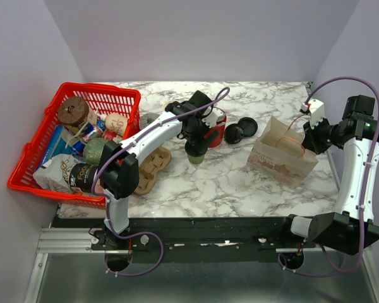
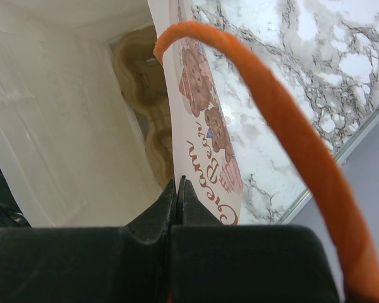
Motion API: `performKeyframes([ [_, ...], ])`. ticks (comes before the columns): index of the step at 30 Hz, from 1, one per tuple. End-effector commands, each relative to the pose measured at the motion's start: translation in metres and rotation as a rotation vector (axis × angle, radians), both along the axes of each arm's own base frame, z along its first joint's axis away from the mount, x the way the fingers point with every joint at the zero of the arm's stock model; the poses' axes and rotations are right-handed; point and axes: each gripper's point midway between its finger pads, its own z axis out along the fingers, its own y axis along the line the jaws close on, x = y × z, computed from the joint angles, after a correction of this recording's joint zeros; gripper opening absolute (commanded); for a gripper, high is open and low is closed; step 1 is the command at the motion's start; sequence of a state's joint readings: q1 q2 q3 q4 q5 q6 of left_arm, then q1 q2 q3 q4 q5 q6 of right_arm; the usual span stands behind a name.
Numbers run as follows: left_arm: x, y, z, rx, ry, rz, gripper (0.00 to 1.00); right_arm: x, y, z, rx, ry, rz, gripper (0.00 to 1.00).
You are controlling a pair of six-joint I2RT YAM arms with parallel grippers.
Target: Pack the takeout coffee
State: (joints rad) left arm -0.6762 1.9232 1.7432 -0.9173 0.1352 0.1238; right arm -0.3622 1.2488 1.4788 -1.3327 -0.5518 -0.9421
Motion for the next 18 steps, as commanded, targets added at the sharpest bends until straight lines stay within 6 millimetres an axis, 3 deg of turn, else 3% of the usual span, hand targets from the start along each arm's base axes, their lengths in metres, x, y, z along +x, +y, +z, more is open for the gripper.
performKeyframes([
  [1,-0.003,0.003,-0.015,0.041,0.026,0.001,0.82,-0.011,0.008,-0.005,0.047,0.045,-0.001,0.03],
  [9,-0.011,0.008,-0.007,0.040,0.032,-0.020,0.76,-0.010,0.007,-0.003,0.041,0.039,-0.004,0.03],
  [18,-0.021,0.023,0.021,0.044,-0.006,-0.046,0.69,-0.011,0.007,0.000,0.042,0.039,-0.004,0.03],
])
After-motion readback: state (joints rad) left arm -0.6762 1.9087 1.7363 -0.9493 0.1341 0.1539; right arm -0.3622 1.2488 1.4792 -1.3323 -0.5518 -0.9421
